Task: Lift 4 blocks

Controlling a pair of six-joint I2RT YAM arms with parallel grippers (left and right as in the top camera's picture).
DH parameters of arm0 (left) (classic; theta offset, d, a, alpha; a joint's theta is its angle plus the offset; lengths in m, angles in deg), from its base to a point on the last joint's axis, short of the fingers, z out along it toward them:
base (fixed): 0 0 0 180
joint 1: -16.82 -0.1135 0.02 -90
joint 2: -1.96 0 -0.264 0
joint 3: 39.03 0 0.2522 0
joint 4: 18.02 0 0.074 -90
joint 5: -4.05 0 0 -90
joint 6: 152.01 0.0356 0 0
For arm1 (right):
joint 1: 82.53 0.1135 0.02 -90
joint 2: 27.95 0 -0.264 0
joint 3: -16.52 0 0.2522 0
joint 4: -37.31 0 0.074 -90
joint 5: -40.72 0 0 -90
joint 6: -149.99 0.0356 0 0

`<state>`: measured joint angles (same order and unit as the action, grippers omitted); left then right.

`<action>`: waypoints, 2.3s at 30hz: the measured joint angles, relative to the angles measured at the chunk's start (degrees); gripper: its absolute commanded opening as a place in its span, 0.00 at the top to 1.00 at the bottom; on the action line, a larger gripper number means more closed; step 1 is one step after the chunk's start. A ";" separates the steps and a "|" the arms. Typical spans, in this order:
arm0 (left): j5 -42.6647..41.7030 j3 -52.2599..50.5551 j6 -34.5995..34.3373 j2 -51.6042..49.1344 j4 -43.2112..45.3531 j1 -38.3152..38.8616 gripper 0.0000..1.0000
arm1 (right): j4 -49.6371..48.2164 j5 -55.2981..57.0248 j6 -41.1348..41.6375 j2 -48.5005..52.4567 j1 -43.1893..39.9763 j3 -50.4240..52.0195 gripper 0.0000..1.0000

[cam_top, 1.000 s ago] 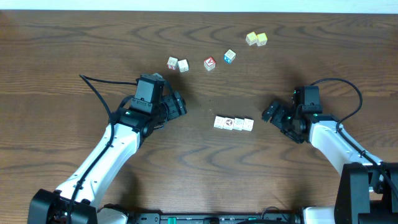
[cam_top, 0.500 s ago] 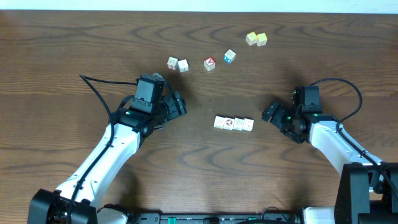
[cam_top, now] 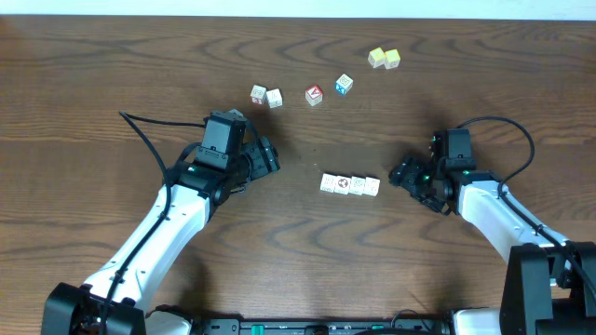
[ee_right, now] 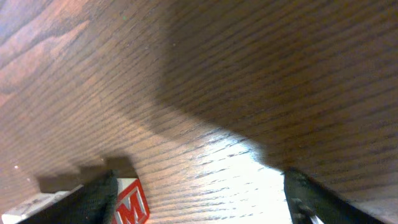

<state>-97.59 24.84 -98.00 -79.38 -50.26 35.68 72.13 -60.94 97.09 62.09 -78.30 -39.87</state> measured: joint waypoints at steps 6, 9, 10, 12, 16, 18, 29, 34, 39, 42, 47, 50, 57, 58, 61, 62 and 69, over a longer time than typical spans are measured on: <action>0.00 0.00 0.00 0.00 0.02 0.00 0.21 | -0.11 0.17 0.13 0.00 0.00 0.04 0.82; 0.00 0.00 0.00 0.00 0.02 0.00 0.21 | -0.15 0.39 0.42 0.00 0.00 0.07 0.99; 0.00 0.00 0.00 0.00 0.02 0.00 0.21 | -0.11 0.39 0.61 0.00 0.00 0.07 0.99; 0.00 0.00 0.00 0.00 0.02 0.00 0.21 | -0.13 0.35 0.76 0.00 0.00 0.07 0.99; 0.00 0.00 0.00 0.00 0.02 0.00 0.21 | -0.15 0.28 0.76 0.00 0.00 0.07 0.99; 0.00 0.00 0.00 0.00 -0.24 0.00 0.21 | -0.26 0.28 0.76 0.00 0.04 0.07 0.99; 1.16 0.00 0.00 0.00 -4.74 0.00 0.20 | 4.42 0.17 -2.97 -0.02 1.81 -2.56 0.99; 1.86 0.00 -0.02 0.00 -5.11 0.00 0.21 | 7.87 0.59 -6.69 -0.17 1.86 -8.52 0.99; 2.19 0.00 -0.04 0.00 -5.11 0.00 0.21 | 8.46 0.79 -9.42 -0.46 3.26 -12.09 0.99; 2.29 0.00 -0.02 0.00 -5.11 0.00 0.20 | 7.76 1.03 -10.43 -0.59 5.51 -12.31 0.99; 2.62 0.00 -0.04 0.00 -5.11 0.00 0.21 | 5.88 2.91 -10.14 -0.57 10.23 -12.35 0.99; 2.62 0.00 -0.04 0.00 -5.11 0.00 0.21 | 5.38 5.49 -8.66 -0.17 12.70 -12.35 0.99; 2.62 0.00 -0.04 0.00 -5.11 0.00 0.21 | 3.72 8.66 -7.10 3.69 14.27 -12.37 0.99; 2.62 0.00 -0.04 0.00 -5.14 0.00 0.20 | 3.63 8.87 -6.97 4.22 14.32 -12.37 0.99; 2.62 0.00 -0.04 0.00 -5.14 0.00 0.21 | 2.93 8.96 -6.71 6.01 14.38 -12.37 0.99; 2.62 0.00 -0.04 0.00 -5.11 0.00 0.20 | 2.67 8.98 -6.67 6.62 14.38 -12.37 0.99; 2.62 0.00 -0.04 0.00 -5.14 0.00 0.21 | 0.26 9.11 -6.56 10.03 15.50 -12.37 0.99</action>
<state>-94.96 24.84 -98.04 -79.38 -55.40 35.68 72.39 -51.83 90.54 72.13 -62.80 -52.24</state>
